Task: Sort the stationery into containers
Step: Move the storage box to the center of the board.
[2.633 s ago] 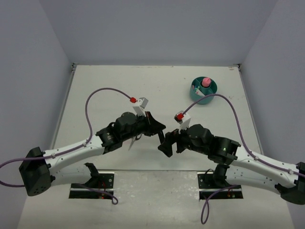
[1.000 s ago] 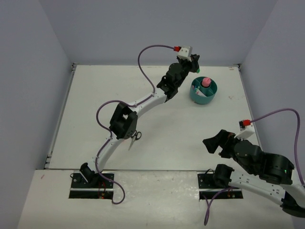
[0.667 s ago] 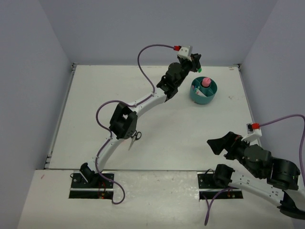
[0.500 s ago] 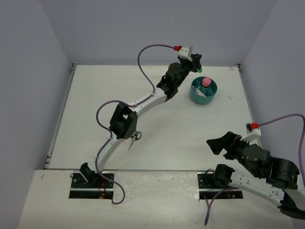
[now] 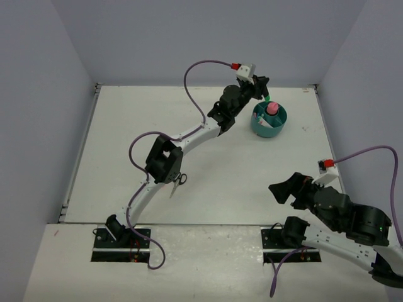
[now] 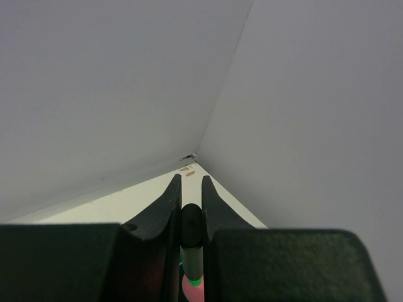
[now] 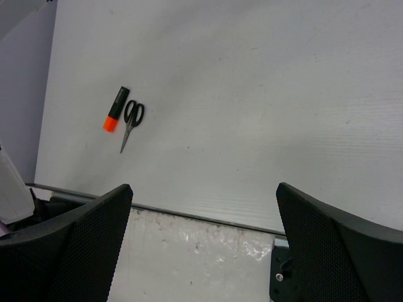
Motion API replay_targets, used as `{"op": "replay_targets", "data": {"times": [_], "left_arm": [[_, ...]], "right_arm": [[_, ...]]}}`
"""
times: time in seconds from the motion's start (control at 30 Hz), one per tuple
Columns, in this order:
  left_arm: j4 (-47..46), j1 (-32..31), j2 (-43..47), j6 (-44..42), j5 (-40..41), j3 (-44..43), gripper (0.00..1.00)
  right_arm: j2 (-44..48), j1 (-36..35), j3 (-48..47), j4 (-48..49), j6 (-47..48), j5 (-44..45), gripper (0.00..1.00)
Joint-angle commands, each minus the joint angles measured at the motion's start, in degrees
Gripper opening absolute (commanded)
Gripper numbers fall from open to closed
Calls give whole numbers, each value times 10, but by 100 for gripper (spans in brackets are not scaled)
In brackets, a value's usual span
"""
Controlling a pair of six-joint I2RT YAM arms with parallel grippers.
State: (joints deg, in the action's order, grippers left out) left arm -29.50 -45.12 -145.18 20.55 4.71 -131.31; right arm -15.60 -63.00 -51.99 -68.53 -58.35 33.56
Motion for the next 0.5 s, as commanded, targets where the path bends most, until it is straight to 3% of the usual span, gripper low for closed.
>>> {"op": "replay_targets", "data": {"times": [0.0, 0.17, 0.47], "left_arm": [[-36, 1, 20, 6, 11, -4, 0], [-40, 5, -3, 0, 50, -23, 0], [-97, 6, -49, 27, 46, -25, 0]], "right_arm": [[-3, -3, 5, 15, 4, 4, 99], [-11, -3, 5, 18, 11, -3, 99], [12, -3, 7, 25, 14, -6, 99]]}}
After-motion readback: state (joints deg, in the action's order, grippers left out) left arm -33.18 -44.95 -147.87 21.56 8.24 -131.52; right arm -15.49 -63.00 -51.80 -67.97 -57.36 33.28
